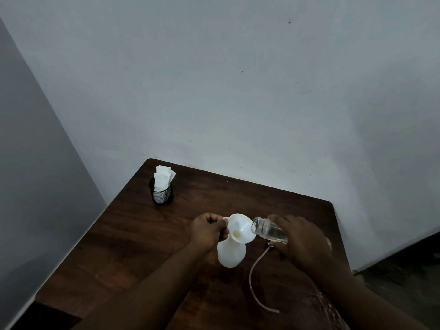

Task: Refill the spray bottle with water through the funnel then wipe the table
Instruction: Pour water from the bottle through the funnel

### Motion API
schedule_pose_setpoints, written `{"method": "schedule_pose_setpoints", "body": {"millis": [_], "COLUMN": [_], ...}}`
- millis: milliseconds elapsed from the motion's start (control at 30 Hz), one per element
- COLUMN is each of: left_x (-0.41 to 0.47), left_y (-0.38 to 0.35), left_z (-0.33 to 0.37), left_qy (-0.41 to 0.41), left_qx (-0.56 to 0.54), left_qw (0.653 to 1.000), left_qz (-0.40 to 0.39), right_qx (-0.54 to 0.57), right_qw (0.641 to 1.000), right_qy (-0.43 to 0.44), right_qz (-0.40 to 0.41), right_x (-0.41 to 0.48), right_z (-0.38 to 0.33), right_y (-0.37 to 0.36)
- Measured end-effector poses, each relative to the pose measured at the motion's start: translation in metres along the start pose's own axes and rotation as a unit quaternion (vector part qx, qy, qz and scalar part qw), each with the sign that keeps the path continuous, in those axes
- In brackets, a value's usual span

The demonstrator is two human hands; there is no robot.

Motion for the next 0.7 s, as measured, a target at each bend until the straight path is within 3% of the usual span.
{"method": "schedule_pose_setpoints", "body": {"millis": [700], "left_x": [-0.0074], "left_y": [0.0018], "left_z": [0.0052], "left_qy": [0.000], "left_qx": [0.016], "left_qw": [1.000], "left_qz": [0.001], "right_qx": [0.000], "right_qw": [1.000], "right_qy": [0.005], "right_qz": [0.015], "right_x": [-0.0025], "right_z": [-0.0017], "right_y": [0.0038]}}
Point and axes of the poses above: each hand's wrist, its own x-axis towards the middle knuckle, its own y-axis out of the back of the hand, z = x × y, the point moved 6 cm from there along x, towards the middle knuckle, and after that the axes turned 13 degrees about -x, right-handed, at the moved point
